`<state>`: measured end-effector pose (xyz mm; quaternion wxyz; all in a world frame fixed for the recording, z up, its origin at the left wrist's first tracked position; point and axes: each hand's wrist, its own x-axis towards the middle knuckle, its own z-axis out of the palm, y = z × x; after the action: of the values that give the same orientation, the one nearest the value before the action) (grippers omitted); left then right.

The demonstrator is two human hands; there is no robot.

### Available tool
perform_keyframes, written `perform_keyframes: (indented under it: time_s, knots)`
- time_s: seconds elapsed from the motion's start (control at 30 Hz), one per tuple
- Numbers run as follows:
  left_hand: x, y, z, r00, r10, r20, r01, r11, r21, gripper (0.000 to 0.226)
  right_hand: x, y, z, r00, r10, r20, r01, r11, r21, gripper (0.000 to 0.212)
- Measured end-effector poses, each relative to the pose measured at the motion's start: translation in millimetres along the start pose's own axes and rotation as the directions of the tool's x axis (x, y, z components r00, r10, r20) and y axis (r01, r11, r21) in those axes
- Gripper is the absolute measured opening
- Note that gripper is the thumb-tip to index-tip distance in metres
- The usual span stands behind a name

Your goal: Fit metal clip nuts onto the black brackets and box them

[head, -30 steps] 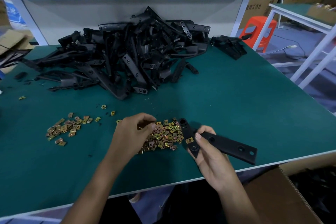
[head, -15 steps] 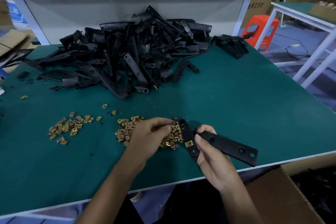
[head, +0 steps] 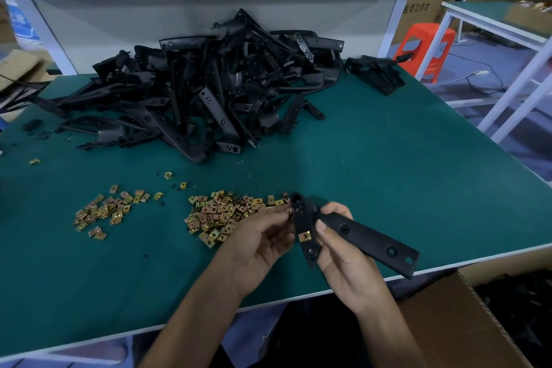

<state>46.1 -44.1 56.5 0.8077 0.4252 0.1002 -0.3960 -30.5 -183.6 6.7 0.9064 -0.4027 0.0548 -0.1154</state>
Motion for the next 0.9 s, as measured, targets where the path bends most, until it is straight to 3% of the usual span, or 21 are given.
perform_keyframes:
  time_s: [0.2,0.53,0.77,0.9]
  knots:
    - [0.6,-0.6,-0.6,1.0,0.031,-0.007,-0.03,0.999,0.035,0.016,-1.4,-1.4,1.8,1.0,-0.016,-0.011,0.016,0.999,-0.04,0.02]
    - [-2.7,17.4,-14.9,0.975,0.191,0.113,-0.221,0.873,0.434,0.033,-3.7,-0.2,2.0,1.0,-0.003,-0.003,0.002,0.998,-0.066,0.021]
    - [-7.3,35.2,-19.8,0.971,0.106,0.215,-0.218,0.758,0.615,0.03,-7.0,-3.2,3.2,0.998,0.028,0.052,-0.021,0.99,-0.138,0.018]
    - [-8.0,35.9,-17.9,0.975,0.057,0.216,-0.179,0.779,0.601,0.033,-6.8,-6.0,8.6,0.997,0.059,0.046,-0.049,0.978,-0.203,0.018]
